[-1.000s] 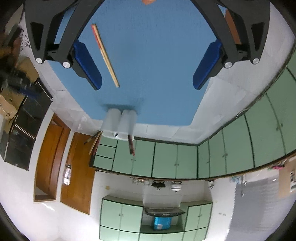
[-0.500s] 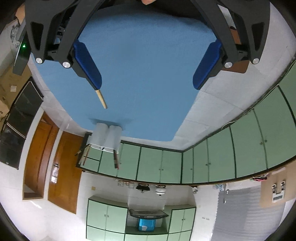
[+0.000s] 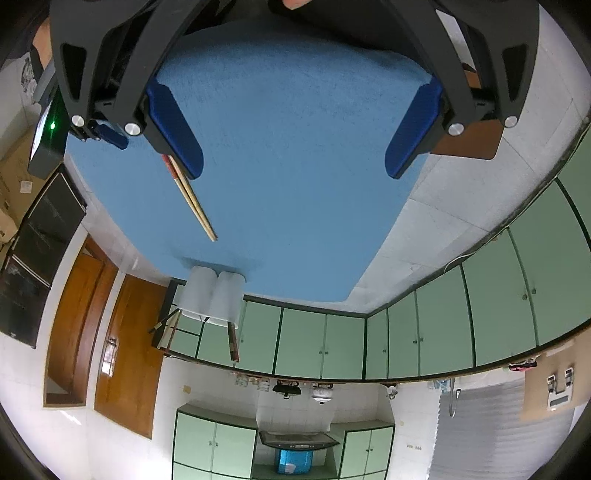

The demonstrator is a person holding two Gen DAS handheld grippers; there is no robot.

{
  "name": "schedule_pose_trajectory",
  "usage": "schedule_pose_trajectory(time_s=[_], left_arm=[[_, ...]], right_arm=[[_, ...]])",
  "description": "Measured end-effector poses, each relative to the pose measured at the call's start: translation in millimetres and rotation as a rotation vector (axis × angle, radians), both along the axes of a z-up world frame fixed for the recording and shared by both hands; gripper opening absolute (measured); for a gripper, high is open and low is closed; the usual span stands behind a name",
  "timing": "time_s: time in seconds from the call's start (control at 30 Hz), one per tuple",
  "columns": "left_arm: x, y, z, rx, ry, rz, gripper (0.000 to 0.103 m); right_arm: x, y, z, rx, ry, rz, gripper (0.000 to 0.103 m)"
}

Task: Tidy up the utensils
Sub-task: 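Move both open tools back over the last two chopsticks, then grasp the red-patterned chopstick by its end with the right tool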

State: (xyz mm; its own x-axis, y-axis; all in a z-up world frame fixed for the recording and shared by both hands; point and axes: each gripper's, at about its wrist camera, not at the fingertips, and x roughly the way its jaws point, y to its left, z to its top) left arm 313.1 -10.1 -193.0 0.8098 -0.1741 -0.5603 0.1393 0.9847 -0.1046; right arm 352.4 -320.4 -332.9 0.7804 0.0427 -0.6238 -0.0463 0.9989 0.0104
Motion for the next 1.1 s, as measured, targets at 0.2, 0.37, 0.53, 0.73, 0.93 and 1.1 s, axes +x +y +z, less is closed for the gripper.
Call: schedule_pose_trajectory(time_s=[0.2,0.37,0.53,0.73,0.93,1.1], left_arm=[[2.3,-4.8,-4.5,-0.001,0.011,-0.004,0.096],[0.5,-7.8,-6.7,0.010,0.021,-0.015,0.096],[2.9,-8.8,-7.3,0.003,0.030,-0.014,0.096],[6.1,-12.5,-9.1,0.001,0.033,-0.022,0.096],[10.4,-14.4,-14.9,-0.018,0.048,-0.024,0.096],[20.9,-39.9,-33.5,-0.037,0.089,-0.053,0.096]], right_arm=[[-0.6,-3.9,1.6,-0.015,-0.004,0.029,0.057],[13.5,-2.3,2.9,-0.012,-0.007,0.041,0.056],[19.5,5.3,3.2,-0.010,0.004,0.086,0.021],[9.7,-8.4,2.0,0.002,-0.005,0.005,0.006],[-2.5,-42.4,2.5,0.038,0.007,-0.102,0.006],[-11.4,-64.1,1.6,0.005,0.010,-0.124,0.006]])
